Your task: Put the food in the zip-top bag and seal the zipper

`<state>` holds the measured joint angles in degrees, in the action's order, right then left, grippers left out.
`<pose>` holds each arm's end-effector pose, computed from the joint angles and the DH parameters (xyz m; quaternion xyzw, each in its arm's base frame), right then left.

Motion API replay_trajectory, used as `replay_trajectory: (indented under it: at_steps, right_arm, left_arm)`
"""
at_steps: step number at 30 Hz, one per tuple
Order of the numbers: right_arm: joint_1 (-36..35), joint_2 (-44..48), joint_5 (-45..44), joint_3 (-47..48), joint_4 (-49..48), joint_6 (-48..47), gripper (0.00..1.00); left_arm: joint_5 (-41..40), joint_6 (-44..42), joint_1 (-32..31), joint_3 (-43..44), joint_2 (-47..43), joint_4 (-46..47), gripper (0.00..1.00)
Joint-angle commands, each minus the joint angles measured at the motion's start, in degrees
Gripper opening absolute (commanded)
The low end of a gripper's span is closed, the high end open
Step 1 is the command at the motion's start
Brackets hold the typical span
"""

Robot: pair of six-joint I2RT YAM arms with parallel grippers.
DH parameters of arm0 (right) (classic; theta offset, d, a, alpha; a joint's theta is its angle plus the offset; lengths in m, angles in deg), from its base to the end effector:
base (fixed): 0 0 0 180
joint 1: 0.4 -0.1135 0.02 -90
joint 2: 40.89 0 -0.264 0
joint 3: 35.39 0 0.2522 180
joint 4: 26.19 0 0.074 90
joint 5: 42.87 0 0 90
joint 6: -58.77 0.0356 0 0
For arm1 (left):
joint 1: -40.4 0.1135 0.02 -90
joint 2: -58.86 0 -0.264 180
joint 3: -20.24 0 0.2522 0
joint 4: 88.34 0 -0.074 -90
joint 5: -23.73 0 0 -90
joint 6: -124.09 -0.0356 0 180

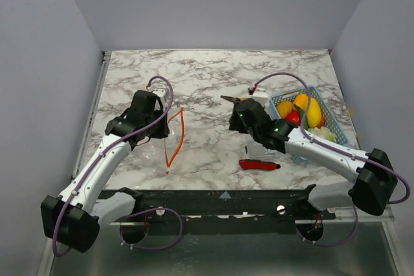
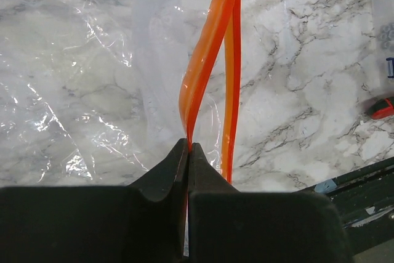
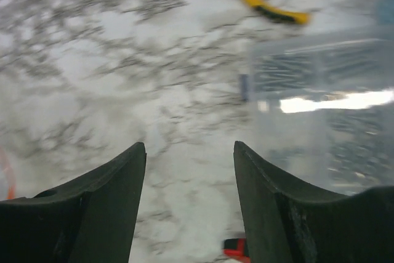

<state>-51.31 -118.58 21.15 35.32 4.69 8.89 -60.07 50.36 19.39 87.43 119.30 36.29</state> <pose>0.1998 0.2213 0.2757 0.0161 0.8807 0.1640 0.4441 0.1970 -0.0798 0.2907 0.0577 0.9325 -0.1607 0.3181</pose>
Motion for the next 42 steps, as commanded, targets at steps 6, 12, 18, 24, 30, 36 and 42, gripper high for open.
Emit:
replay_trajectory:
  at_steps: [6,12,18,24,30,36,42]
  right_arm:
    - [23.84,16.47,-15.36,-10.64,14.57,5.63,0.62]
    - [43.27,15.54,-4.74,-14.33,10.75,1.00,0.59]
    - [45.55,9.17,-0.31,-15.31,7.50,0.38,0.52]
    - [45.52,6.65,-0.01,-16.52,4.72,-1.99,0.37]
    - [45.55,10.10,-0.05,-15.45,5.18,-4.32,0.24]
    - [45.52,16.81,1.74,-13.37,6.43,-7.75,0.17]
    - [45.50,21.71,5.91,-11.92,5.42,-9.82,0.12]
  left_arm:
    - [2.37,-0.53,-0.03,-0.52,0.08,1.09,0.00]
    - [2.64,-0.45,-0.08,-0.70,-0.32,1.18,0.00]
    - [2.80,-0.45,-0.06,-0.87,-0.49,1.24,0.00]
    - [3.32,-0.41,-0.04,-0.96,-0.51,1.35,0.00]
    - [3.54,-0.36,-0.06,-0.87,-0.29,1.35,0.00]
    - [3.60,-0.36,-0.02,-0.87,0.01,1.29,0.00]
    - [3.45,-0.36,-0.01,-0.87,0.01,1.29,0.00]
